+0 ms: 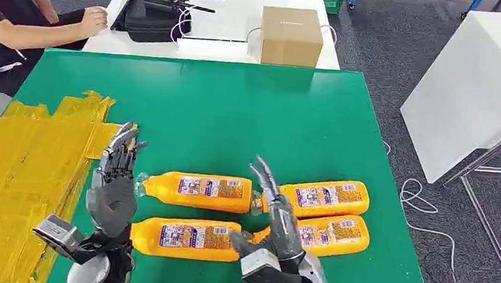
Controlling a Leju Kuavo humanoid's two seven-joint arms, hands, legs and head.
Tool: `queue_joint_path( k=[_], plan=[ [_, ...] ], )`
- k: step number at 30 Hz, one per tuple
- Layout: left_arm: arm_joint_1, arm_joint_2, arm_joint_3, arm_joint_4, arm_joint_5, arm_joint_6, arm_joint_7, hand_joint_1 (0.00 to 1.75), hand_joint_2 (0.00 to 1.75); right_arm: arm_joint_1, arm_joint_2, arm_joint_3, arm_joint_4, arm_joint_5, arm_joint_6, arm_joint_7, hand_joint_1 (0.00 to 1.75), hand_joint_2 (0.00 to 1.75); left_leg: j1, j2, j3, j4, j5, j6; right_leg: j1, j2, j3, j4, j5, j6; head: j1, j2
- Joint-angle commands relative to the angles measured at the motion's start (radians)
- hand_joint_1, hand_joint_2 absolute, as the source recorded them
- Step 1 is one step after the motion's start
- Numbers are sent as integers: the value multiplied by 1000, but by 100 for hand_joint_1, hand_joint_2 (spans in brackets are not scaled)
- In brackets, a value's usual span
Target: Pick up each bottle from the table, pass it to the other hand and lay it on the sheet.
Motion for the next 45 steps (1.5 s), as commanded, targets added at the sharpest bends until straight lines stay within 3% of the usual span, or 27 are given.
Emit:
queue_joint_path(
  k=[1, 7, 15, 19, 25, 29, 31, 45],
  plan=[
    [-30, -7, 55, 85, 3, -9, -3, 0, 0, -77, -39, 85, 162, 22, 3, 25, 0, 175, 0, 0, 3, -2, 0, 0, 1, 0, 3, -2, 0, 1, 0, 0],
    [-30, -7, 55, 85, 3, -9, -3, 0, 0, -77, -39, 85, 162, 22, 3, 25, 0, 175, 1, 0, 3, -2, 0, 0, 1, 0, 4, -3, 0, 1, 0, 0],
    [-21, -27, 88, 95, 12, -55, -3, 0, 0, -128, -30, 227, 245, 134, 19, 113, 0, 175, 1, 2, 3, -2, -1, -1, 1, 2, 3, -2, 0, 0, 0, 0],
    [-13, -35, 115, 99, 16, -70, -3, 0, 0, -146, -64, 291, 268, 196, 33, 205, 0, 175, 1, 1, 3, -2, 0, 0, 1, 1, 3, -2, 0, 0, 0, 0],
    [-9, -41, 129, 100, 20, -94, -3, 0, 0, -156, -71, 326, 294, 206, 62, 237, 0, 175, 0, 1, 2, -2, 0, 0, 0, 0, 3, -2, 0, 1, 0, 0],
    [-21, -48, 136, 127, 17, -112, -3, 0, 0, -189, -65, 364, 370, 216, 110, 272, 0, 175, 1, 2, 4, -3, 0, 0, 1, 2, 4, -3, 1, 1, 0, 0],
    [-26, -50, 149, 137, 20, -119, -3, 0, 0, -220, -67, 396, 439, 248, 124, 340, 0, 175, 0, 1, 3, -2, 0, 0, 0, 1, 3, -2, 0, 1, 0, 0],
    [-13, -50, 176, 125, 32, -146, -3, 0, 0, -238, -92, 422, 459, 246, 142, 385, 0, 175, 1, -1, 5, -3, 0, 0, 1, -1, 5, -3, 1, 1, 0, 0]
  ],
)
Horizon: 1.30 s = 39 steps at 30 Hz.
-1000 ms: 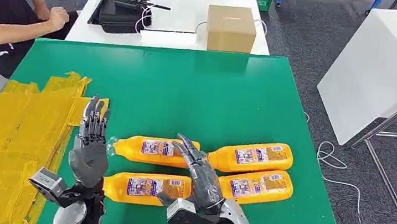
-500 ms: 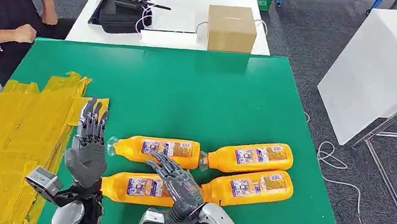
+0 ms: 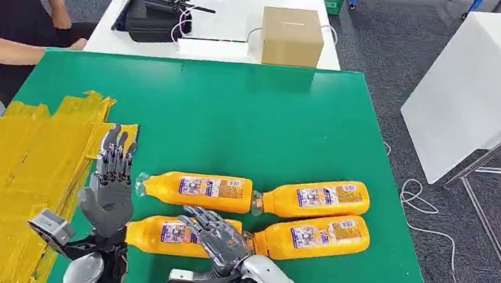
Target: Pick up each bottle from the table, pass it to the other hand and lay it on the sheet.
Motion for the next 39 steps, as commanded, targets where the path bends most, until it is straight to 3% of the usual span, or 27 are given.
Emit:
queue_joint_path(
  k=[1, 9, 34, 35, 36, 37, 39],
  plan=[
    [-17, -13, 76, 62, 9, -28, -2, 0, 0, -86, -61, 97, 145, 3, 33, 70, 0, 175, 0, 0, 5, -2, 0, 0, 0, -1, 5, -2, 0, 1, 0, 0],
    [-31, -31, 140, 68, 39, -99, -2, 0, 0, -196, -67, 176, 221, 119, 52, 210, 0, 175, 1, 0, 7, -2, 1, 0, 1, 0, 7, -4, 2, 1, 0, 0],
    [-41, -42, 158, 74, 33, -120, -2, 0, 0, -226, -49, 195, 279, 130, 62, 213, 0, 175, 1, -2, 10, -2, 1, 0, 1, -2, 10, -3, 1, 1, 0, 0],
    [-41, -43, 161, 73, 35, -124, -2, 0, 0, -229, -51, 199, 282, 130, 66, 211, 9, 175, 0, -2, 11, -1, 1, 0, 0, -2, 11, -2, 0, 0, 0, 0],
    [-44, -44, 165, 73, 38, -130, -2, 0, 0, -238, -52, 202, 288, 127, 72, 208, 93, 175, 1, -2, 11, -2, 1, 0, 1, -2, 11, -3, 1, 1, 0, 0],
    [-48, -44, 167, 76, 39, -135, -2, 0, 0, -249, -50, 204, 302, 120, 90, 205, 148, 175, 0, -2, 11, -1, 1, 0, 1, -2, 11, -2, 1, 1, 0, 0],
    [-55, -47, 172, 81, 42, -144, -2, 0, 0, -268, -46, 209, 326, 115, 105, 202, 171, 175, 2, -2, 9, -2, 2, -1, 2, -3, 10, -5, 2, 1, 0, 0]
  ],
)
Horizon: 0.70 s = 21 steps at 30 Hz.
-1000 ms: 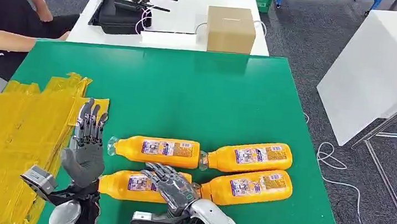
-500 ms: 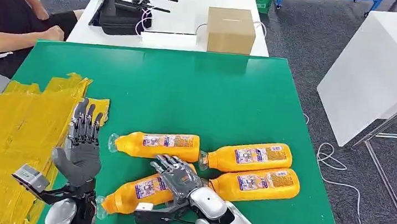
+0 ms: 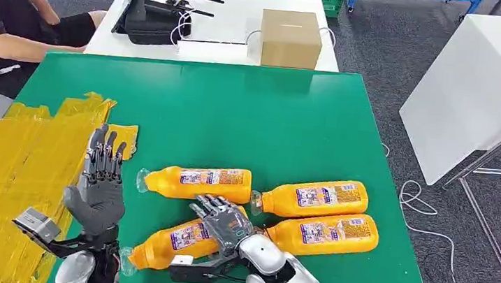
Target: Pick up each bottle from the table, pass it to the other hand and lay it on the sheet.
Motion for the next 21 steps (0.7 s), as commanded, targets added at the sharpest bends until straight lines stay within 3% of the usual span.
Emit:
queue_joint_path(
  k=[1, 11, 21],
  plan=[
    [-56, -12, 43, 75, 9, -29, -2, 0, 0, -67, -20, 53, 160, -22, 72, -6, 175, 175, 0, -2, 0, -1, 1, 0, 0, -2, 1, -2, 1, 1, 0, 0],
    [-111, -18, 60, 153, 24, -54, -2, 0, 0, -160, 32, 100, 284, -82, 167, -45, 175, 175, 0, -2, 4, -1, 1, 0, 0, -2, 5, -1, 1, 0, 0, 0],
    [-109, -18, 74, 166, 24, -72, -2, 0, 0, -177, -3, 134, 284, -140, 181, -50, 175, 175, 0, -1, 8, -1, 1, -1, 1, -2, 8, -2, 1, 0, 0, 0]
  ],
)
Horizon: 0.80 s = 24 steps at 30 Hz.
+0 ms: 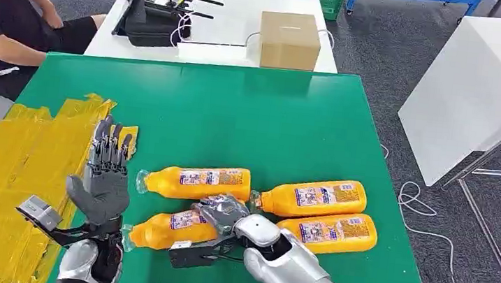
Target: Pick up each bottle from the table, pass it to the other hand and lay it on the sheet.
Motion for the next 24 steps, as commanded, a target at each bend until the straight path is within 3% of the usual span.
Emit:
queue_joint_path(
  k=[1, 7, 9, 12, 14, 15, 18, 24],
  plan=[
    [-39, 0, 40, 101, 9, 0, -2, 0, 0, -13, -47, 67, 118, -29, 28, -2, 175, 175, 1, -4, -2, -2, 2, 0, 1, -4, 0, -3, 2, 1, 0, 0],
    [-54, -6, 42, 109, 18, 3, -2, 0, 0, -17, -29, 70, 109, -46, 16, 2, 175, 175, 1, -3, -2, -1, 2, -1, 2, -3, 0, -3, 2, 1, 0, 0],
    [-43, -16, 67, 116, 21, 36, -2, 0, 0, 12, -48, 25, 76, -95, -54, -13, 175, 175, 2, -4, -6, -2, 4, -1, 3, -4, -3, -5, 4, 1, 0, 0],
    [-11, -40, 127, 80, 89, 153, -2, 0, 0, 175, -80, -134, -173, -190, -275, -84, 175, 175, 1, -4, -2, -2, 2, -1, 2, -4, 1, -4, 2, 1, 0, 0],
    [32, -40, 146, -28, 238, 297, -2, 0, 0, 316, -94, -216, -382, -193, -320, -101, 175, 175, 2, -5, -2, -2, 2, -1, 3, -5, 1, -4, 1, 1, 0, 0],
    [47, -40, 160, -71, 257, 348, -2, 0, 175, 347, -87, -238, -424, -205, -329, -109, 175, 175, 2, -5, -1, -2, 1, -1, 3, -5, 1, -4, 0, 1, 0, 0],
    [68, -40, 207, -157, 306, 474, -2, 0, 175, 343, -62, -251, -429, -213, -308, -111, 175, 175, 3, 1, -3, 0, -2, -1, 3, 1, -2, -1, -1, 0, 0, 0],
    [65, -40, 228, -126, 340, 482, -2, 0, 175, 319, -56, -237, -390, -247, -320, -127, 175, 175, 3, -1, -12, 0, -2, -2, 3, -1, -11, -1, -1, 1, 0, 0]
  ],
)
